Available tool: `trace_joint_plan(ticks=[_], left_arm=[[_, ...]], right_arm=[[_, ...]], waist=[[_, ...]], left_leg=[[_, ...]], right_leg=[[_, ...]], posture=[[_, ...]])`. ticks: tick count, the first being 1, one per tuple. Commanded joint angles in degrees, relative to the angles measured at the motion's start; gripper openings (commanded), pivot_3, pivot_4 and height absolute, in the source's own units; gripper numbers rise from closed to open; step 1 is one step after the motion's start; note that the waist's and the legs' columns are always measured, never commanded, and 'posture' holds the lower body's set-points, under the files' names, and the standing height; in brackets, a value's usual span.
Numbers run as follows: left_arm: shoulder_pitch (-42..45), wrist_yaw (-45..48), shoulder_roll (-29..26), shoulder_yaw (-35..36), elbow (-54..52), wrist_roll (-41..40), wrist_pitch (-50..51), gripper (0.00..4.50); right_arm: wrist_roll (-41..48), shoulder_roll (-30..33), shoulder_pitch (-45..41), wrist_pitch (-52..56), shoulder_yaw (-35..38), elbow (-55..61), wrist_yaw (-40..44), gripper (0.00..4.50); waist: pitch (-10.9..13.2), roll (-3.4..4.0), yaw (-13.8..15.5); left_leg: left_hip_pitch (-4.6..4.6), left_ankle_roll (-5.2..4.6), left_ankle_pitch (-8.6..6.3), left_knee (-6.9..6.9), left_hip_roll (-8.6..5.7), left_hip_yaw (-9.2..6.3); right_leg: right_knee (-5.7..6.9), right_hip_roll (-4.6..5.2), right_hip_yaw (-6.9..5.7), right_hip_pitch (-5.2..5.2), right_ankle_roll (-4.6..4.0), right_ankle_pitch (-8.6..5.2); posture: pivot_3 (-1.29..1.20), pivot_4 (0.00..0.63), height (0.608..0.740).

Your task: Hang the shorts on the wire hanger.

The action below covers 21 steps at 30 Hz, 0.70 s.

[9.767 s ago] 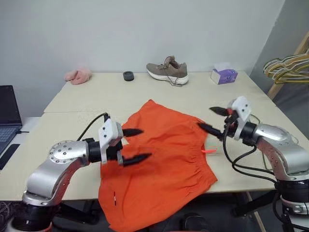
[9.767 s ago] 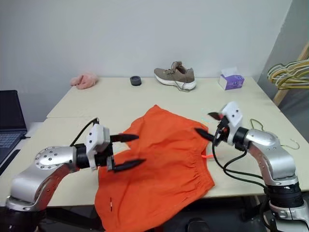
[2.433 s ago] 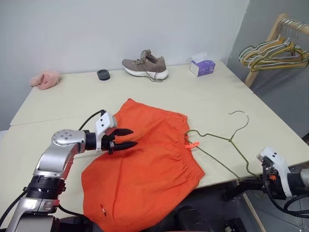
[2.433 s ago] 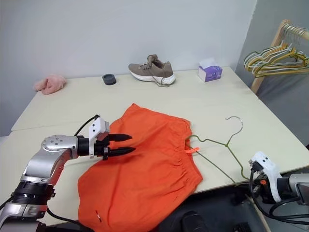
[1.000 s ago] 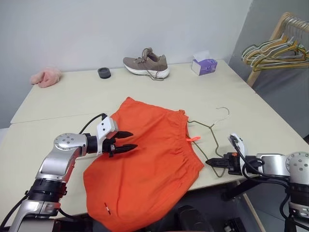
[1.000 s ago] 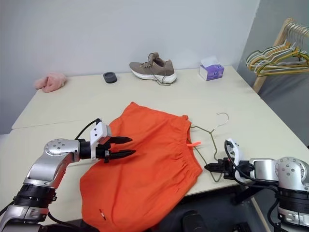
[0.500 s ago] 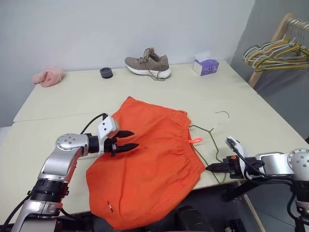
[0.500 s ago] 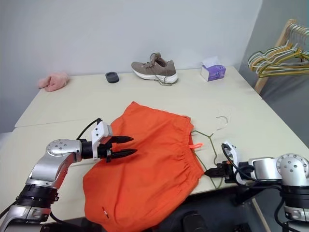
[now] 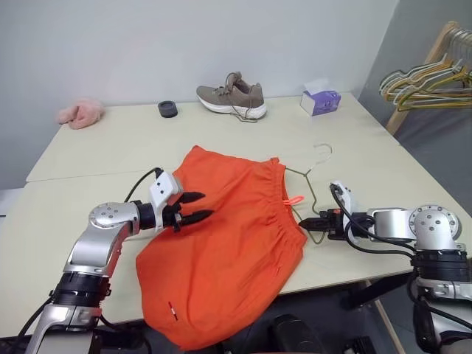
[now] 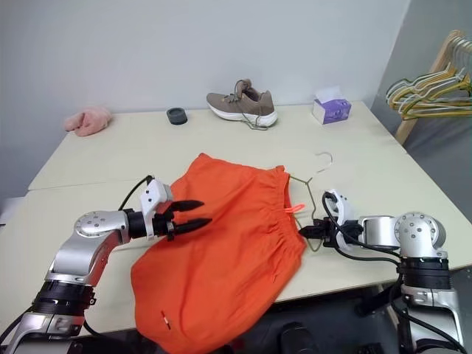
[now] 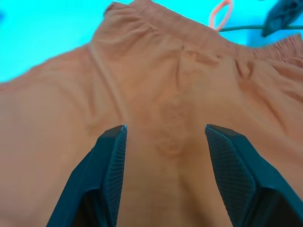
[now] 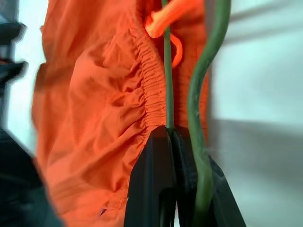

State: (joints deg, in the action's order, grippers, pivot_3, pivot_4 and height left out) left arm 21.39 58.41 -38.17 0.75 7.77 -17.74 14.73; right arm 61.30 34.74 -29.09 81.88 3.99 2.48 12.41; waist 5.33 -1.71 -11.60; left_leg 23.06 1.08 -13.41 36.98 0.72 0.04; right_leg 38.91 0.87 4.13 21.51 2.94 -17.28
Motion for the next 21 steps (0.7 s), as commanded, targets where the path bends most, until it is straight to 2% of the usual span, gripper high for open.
trace_joint_plan(ticks=[1,4,8,12,16,21], left_arm=[[3.21,-2.71,0.36,2.98,1.22,-0.34,-0.53,3.63],[4.99,-2.57,0.41,3.92,2.57,-0.84,-1.29,4.48],[12.35,0.06,-1.2,5.11,6.2,-1.77,-3.35,4.48],[16.65,6.57,-3.56,2.94,8.86,-0.25,-6.17,4.48],[20.74,12.9,-5.23,-0.44,11.58,2.64,-10.79,4.48],[21.89,21.02,-6.37,-4.86,11.3,4.21,-13.11,4.48]], right_arm=[[-7.46,4.28,-1.51,-8.6,-7.0,9.6,8.41,0.0],[-12.35,6.54,-1.51,-12.85,-11.3,12.89,12.99,0.0],[-26.92,12.35,-2.96,-25.5,-22.48,19.05,19.47,0.0],[-36.75,15.06,-3.45,-33.77,-27.92,20.52,23.95,0.0],[-42.72,15.45,-3.04,-38.42,-29.69,21.19,26.96,0.0],[-48.38,15.27,-3.0,-42.1,-30.04,22.09,29.71,0.0]], waist=[[-0.02,0.01,0.19],[-0.04,0.0,0.11],[-0.05,-0.03,0.3],[-0.07,-0.02,0.23],[-0.06,-0.02,0.18],[-0.07,-0.02,-0.04]], left_leg=[[-0.01,0.0,0.0,0.0,0.0,-0.01],[-0.04,0.0,0.0,0.0,0.0,0.04],[0.06,0.01,0.0,0.05,-0.02,0.01],[0.16,0.01,0.0,0.04,-0.04,0.06],[0.18,0.02,0.0,0.03,-0.05,0.04],[0.18,0.02,0.01,0.04,-0.05,0.04]], right_leg=[[0.0,0.0,-0.01,-0.01,0.0,0.0],[0.0,-0.02,-0.04,-0.01,0.0,0.0],[0.02,0.01,-0.07,0.09,0.0,0.01],[0.03,0.03,-0.1,0.21,-0.05,0.05],[0.05,0.06,-0.13,0.25,-0.13,0.09],[0.08,0.06,-0.14,0.26,-0.16,0.11]], posture=[[-0.21,0.04,0.74],[-0.21,0.036,0.74],[-0.21,0.028,0.74],[-0.21,0.026,0.74],[-0.21,0.025,0.74],[-0.22,0.026,0.74]])
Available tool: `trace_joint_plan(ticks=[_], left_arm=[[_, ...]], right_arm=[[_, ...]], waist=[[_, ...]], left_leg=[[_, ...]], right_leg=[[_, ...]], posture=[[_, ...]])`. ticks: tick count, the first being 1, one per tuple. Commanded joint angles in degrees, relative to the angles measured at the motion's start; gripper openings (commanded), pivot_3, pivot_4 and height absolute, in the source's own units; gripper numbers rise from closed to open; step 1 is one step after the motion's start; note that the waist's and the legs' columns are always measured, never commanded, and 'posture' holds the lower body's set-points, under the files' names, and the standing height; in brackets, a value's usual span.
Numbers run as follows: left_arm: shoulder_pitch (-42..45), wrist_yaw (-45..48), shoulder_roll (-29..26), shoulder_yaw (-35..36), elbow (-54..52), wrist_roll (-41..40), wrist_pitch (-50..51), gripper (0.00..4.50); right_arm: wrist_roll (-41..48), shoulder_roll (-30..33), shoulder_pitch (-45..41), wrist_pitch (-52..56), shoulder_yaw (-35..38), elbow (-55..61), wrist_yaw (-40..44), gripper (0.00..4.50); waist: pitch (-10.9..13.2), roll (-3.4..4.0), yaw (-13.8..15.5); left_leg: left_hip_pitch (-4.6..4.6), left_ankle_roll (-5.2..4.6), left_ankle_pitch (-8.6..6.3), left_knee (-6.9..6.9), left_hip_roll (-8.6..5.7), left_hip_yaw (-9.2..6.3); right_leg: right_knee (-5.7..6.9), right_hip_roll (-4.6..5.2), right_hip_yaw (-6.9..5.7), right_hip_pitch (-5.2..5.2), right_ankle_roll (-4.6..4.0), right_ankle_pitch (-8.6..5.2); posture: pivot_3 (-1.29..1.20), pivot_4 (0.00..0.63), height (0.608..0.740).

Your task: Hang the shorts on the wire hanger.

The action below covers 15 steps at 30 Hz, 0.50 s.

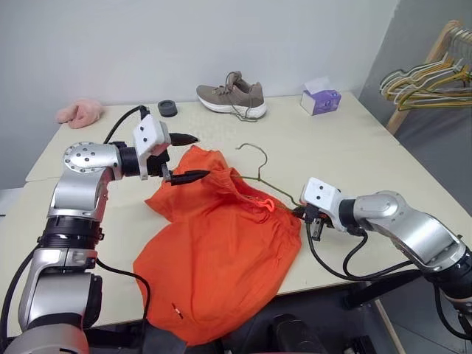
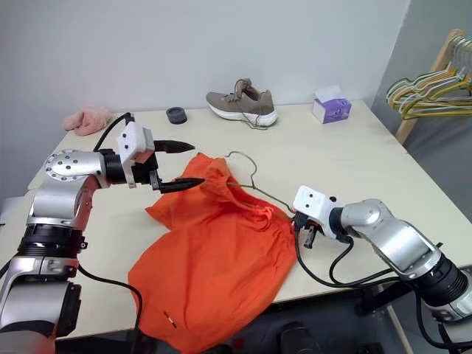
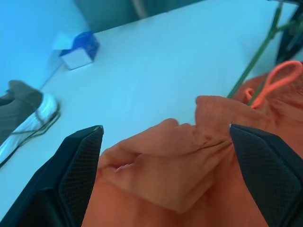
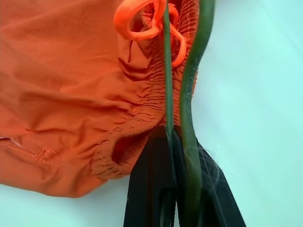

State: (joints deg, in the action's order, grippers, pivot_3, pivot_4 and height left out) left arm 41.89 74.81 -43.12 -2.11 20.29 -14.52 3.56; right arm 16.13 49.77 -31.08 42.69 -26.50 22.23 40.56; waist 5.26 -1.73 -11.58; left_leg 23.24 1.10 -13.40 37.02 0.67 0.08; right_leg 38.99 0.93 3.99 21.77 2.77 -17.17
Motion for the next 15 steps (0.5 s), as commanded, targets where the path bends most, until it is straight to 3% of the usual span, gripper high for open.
trace_joint_plan(ticks=[1,14,15], left_arm=[[0.99,6.29,-1.75,-3.12,-1.48,1.61,-2.81,4.48],[0.22,7.03,0.82,-6.31,6.2,7.15,-12.76,4.48],[0.19,7.02,1.14,-6.23,6.34,7.12,-12.92,4.3]], right_arm=[[-4.15,0.12,-1.06,-3.59,0.51,2.52,2.09,0.0],[-9.41,-3.12,-2.11,-6.98,2.45,4.23,7.12,0.0],[-9.56,-3.32,-2.14,-6.99,2.52,4.37,7.39,0.0]], waist=[[0.0,0.0,-0.14],[-0.01,0.0,-1.36],[-0.01,0.0,-1.37]], left_leg=[[0.0,0.0,0.0,0.0,0.0,0.0],[0.0,0.0,0.0,0.08,0.0,-0.05],[0.0,0.0,0.01,0.08,-0.01,-0.06]], right_leg=[[0.0,0.0,0.0,0.0,0.0,0.0],[0.09,0.1,-0.02,-0.01,-0.04,0.03],[0.09,0.1,-0.03,-0.02,-0.05,0.03]], posture=[[-0.23,0.027,0.74],[-0.24,0.028,0.74],[-0.24,0.028,0.74]])
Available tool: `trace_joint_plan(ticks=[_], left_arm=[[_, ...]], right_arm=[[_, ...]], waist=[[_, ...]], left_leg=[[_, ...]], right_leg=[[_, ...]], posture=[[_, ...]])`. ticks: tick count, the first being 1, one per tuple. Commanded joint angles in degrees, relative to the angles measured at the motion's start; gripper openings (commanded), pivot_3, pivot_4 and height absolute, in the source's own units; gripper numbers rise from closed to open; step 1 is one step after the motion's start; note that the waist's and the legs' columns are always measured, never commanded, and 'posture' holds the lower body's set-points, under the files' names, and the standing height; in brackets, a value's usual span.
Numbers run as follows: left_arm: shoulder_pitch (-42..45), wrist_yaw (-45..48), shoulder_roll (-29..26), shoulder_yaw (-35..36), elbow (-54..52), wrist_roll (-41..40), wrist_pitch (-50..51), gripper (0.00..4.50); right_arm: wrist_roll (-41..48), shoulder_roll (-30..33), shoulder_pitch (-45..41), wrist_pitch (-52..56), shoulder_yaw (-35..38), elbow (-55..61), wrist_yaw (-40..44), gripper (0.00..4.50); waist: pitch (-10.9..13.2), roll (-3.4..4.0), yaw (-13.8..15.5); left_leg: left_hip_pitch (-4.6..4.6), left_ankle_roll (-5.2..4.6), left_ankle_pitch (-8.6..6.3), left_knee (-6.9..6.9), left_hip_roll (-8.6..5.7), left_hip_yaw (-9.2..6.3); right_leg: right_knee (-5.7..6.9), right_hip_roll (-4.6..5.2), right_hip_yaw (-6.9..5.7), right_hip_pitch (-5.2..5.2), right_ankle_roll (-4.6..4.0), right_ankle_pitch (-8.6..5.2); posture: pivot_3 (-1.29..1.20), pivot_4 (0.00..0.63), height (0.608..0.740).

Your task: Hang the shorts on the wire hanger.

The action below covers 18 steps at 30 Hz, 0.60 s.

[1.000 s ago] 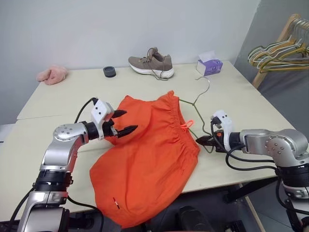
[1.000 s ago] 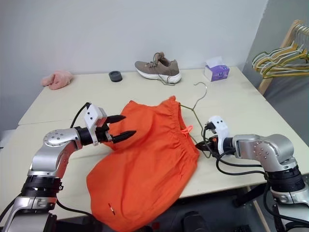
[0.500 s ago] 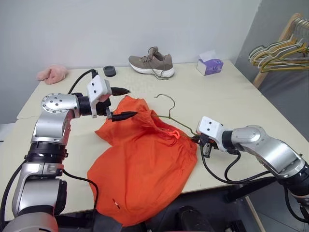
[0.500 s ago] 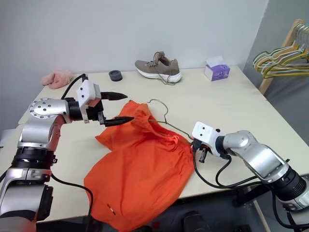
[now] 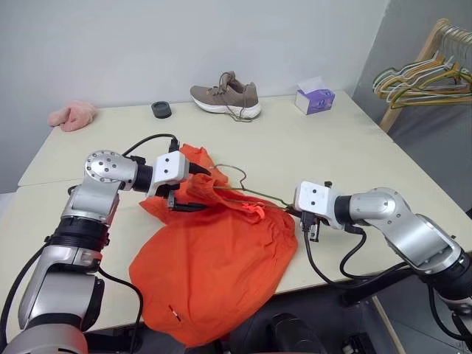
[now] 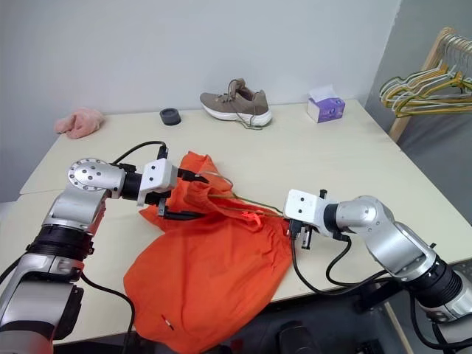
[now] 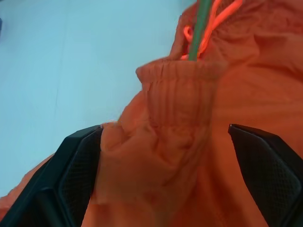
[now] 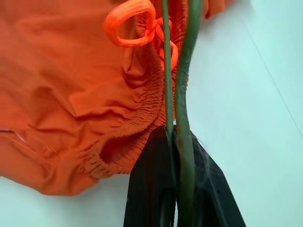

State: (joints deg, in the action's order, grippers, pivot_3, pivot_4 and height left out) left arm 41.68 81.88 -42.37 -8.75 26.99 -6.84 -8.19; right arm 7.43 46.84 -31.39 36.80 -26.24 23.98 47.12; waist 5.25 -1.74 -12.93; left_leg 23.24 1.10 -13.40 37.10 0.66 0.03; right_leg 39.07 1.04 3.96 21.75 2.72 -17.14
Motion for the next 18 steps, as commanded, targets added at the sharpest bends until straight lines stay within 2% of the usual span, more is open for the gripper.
trace_joint_plan(ticks=[1,6,14,17,18], left_arm=[[0.4,-0.21,0.78,0.62,-0.21,-0.72,-1.16,4.09],[0.14,0.13,1.93,1.15,-0.69,-1.63,0.33,2.69],[-1.09,0.92,2.11,1.07,-2.6,-2.54,1.86,0.11],[-1.67,1.25,1.96,1.12,-3.14,-2.53,2.28,0.02],[-1.89,1.3,1.83,1.14,-3.31,-2.48,2.39,0.0]], right_arm=[[-1.02,-0.62,-1.82,-1.02,2.34,2.79,1.02,0.0],[-1.6,-1.75,-1.64,-0.44,2.62,3.64,1.78,0.0],[-3.46,-1.93,-1.56,-5.01,1.75,3.0,4.61,0.0],[-4.44,-1.41,-0.57,-6.89,2.07,2.03,5.61,0.0],[-5.1,-0.79,-0.32,-8.16,2.35,1.14,5.92,0.23]], waist=[[0.0,0.0,-0.01],[0.0,0.0,-0.04],[-0.01,0.01,-0.33],[-0.02,0.0,-0.6],[-0.02,0.0,-0.63]], left_leg=[[0.0,0.0,0.0,0.0,0.0,-0.01],[0.0,0.0,0.0,0.02,-0.01,-0.04],[0.0,0.0,0.0,0.08,-0.01,-0.06],[0.0,0.0,0.0,0.11,-0.01,-0.07],[0.0,0.0,0.0,0.12,-0.02,-0.07]], right_leg=[[0.0,0.0,0.0,0.0,-0.02,0.01],[0.03,0.02,-0.02,-0.01,-0.06,0.04],[0.09,0.02,-0.03,-0.01,-0.07,0.05],[0.1,0.03,-0.03,-0.02,-0.07,0.05],[0.1,0.03,-0.03,-0.04,-0.07,0.05]], posture=[[-0.24,0.028,0.74],[-0.24,0.028,0.74],[-0.24,0.028,0.74],[-0.23,0.029,0.74],[-0.23,0.029,0.74]])
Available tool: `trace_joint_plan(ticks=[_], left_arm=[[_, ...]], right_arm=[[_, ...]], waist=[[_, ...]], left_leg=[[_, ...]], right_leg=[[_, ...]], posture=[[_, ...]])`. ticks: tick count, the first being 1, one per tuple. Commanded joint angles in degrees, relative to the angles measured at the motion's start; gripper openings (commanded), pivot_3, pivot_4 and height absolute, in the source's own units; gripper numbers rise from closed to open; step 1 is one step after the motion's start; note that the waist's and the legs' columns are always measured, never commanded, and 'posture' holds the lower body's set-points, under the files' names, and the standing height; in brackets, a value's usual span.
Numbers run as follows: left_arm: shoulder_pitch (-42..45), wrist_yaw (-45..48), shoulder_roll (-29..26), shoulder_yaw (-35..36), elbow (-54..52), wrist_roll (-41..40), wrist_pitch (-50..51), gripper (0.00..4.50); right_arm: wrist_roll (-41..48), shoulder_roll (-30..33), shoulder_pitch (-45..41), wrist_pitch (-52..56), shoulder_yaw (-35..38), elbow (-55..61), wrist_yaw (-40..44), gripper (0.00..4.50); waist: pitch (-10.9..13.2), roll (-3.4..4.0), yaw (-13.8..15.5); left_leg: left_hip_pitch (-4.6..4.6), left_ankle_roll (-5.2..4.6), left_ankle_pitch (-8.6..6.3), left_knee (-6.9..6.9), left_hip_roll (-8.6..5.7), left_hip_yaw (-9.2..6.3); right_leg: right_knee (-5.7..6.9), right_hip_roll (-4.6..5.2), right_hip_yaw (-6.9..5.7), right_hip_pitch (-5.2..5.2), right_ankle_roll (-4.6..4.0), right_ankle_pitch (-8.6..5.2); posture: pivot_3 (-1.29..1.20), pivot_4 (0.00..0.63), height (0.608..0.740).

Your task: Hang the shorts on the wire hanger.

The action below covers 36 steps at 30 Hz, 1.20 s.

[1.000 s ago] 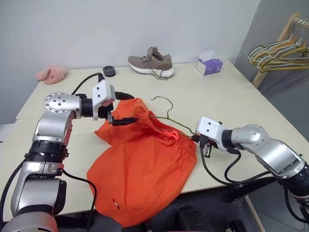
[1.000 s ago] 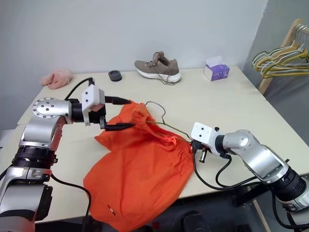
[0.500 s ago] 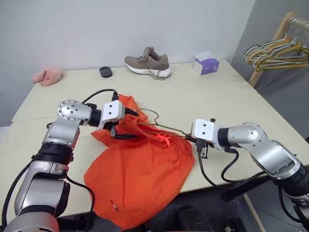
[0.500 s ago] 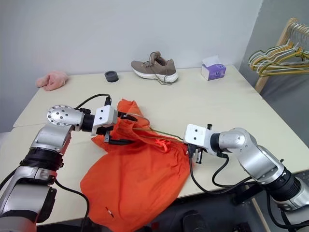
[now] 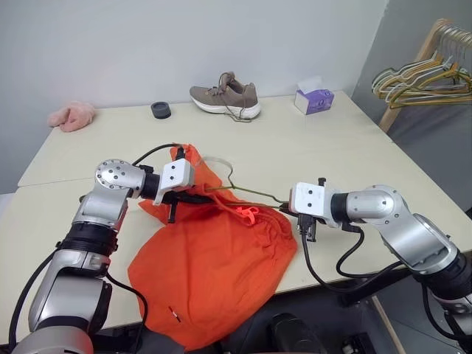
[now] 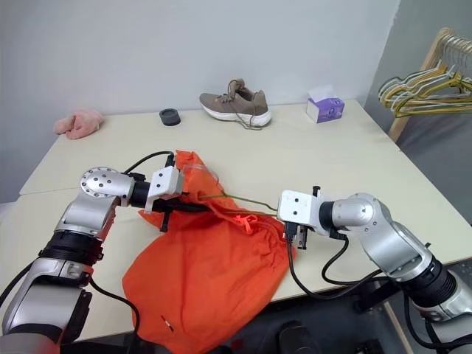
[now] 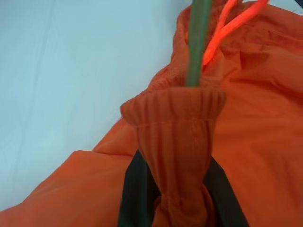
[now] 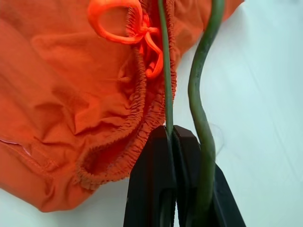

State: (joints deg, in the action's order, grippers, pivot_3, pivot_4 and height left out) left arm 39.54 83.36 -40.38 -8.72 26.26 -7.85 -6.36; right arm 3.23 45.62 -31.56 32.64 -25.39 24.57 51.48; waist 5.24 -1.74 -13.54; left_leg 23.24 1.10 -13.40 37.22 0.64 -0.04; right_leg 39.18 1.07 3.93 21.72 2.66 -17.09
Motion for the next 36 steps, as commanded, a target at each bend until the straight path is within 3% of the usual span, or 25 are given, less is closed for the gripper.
trace_joint_plan(ticks=[1,9,11,20,30,33,36], left_arm=[[-0.07,-0.01,-0.43,1.06,-2.88,-1.38,0.82,0.0],[-2.07,-0.95,-1.5,1.96,-4.82,-1.46,2.33,0.0],[-2.43,-1.5,-1.67,2.09,-5.08,-1.34,2.4,0.0],[-3.33,-2.08,-2.11,2.35,-7.17,-1.66,3.72,0.0],[-3.29,-2.41,-2.18,2.46,-8.06,-2.0,4.86,0.0],[-3.65,-2.63,-2.28,2.53,-8.64,-2.25,5.28,0.0],[-4.25,-2.81,-2.47,2.76,-9.54,-2.85,6.25,0.0]], right_arm=[[-1.64,1.44,0.0,-5.51,2.09,-0.75,1.81,0.49],[-1.54,8.21,7.0,-5.22,10.65,-5.63,2.24,3.08],[2.77,6.27,12.09,2.07,14.19,-2.77,0.81,3.77],[14.31,-8.65,19.78,26.05,20.54,7.7,-8.56,3.77],[13.8,-18.84,18.99,29.1,15.97,4.58,-18.79,3.77],[13.75,-19.83,19.14,28.86,14.58,4.56,-20.09,3.22],[13.46,-20.12,19.53,27.72,14.36,4.46,-21.24,2.18]], waist=[[0.0,0.0,-0.06],[-0.01,-0.02,0.17],[-0.03,-0.04,0.22],[-0.07,-0.11,-0.22],[-0.09,-0.13,-0.41],[-0.09,-0.13,-0.45],[-0.09,-0.13,-0.44]], left_leg=[[0.0,0.0,0.0,0.01,0.0,0.0],[-0.01,0.0,0.0,0.08,-0.03,-0.06],[-0.02,0.0,0.0,0.06,-0.02,-0.07],[-0.34,0.03,0.01,0.39,0.07,-0.18],[-0.26,0.01,0.0,0.63,0.0,-0.19],[-0.25,0.01,0.0,0.63,0.0,-0.19],[-0.24,0.01,0.0,0.63,-0.01,-0.19]], right_leg=[[0.0,0.0,0.0,0.0,0.0,0.0],[0.03,0.01,0.01,-0.07,0.01,0.0],[0.04,0.01,0.02,-0.08,0.0,0.0],[0.62,-0.05,0.07,-0.3,0.24,-0.15],[0.66,-0.07,0.09,-0.34,0.26,-0.16],[0.66,-0.08,0.09,-0.33,0.26,-0.16],[0.65,-0.07,0.08,-0.33,0.26,-0.16]], posture=[[-0.23,0.03,0.74],[-0.23,0.038,0.74],[-0.23,0.041,0.74],[-0.23,0.04,0.74],[-0.23,0.036,0.74],[-0.23,0.036,0.74],[-0.22,0.036,0.74]])
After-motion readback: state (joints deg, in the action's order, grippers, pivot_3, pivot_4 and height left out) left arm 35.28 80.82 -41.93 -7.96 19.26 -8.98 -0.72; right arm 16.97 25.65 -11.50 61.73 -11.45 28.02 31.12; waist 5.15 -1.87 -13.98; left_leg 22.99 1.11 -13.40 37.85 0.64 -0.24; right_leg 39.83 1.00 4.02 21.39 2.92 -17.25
